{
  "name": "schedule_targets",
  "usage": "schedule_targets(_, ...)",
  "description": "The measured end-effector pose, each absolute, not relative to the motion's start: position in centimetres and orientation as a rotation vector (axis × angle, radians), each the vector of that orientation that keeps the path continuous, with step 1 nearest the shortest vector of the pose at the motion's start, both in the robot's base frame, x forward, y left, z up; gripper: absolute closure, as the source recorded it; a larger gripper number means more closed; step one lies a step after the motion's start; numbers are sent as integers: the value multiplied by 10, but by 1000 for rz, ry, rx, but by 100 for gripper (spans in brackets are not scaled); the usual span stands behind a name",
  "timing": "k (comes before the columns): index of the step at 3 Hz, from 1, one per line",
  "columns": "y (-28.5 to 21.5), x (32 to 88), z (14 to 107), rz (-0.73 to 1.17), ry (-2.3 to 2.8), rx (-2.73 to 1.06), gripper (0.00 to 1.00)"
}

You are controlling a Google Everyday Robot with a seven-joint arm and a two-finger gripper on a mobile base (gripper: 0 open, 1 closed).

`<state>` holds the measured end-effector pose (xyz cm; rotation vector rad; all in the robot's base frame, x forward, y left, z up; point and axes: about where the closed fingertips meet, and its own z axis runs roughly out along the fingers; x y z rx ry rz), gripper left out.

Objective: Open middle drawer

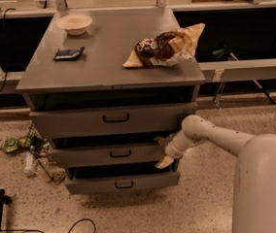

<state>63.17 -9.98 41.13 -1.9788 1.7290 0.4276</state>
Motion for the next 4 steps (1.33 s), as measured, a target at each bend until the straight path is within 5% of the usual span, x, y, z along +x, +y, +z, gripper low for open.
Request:
schedule_targets(2,-103,609,421,483,1751,-2003,96)
schedule_targets(3,-103,609,426,483,1751,-2003,100)
schedule_targets(4,-103,609,428,483,1751,-2002,83)
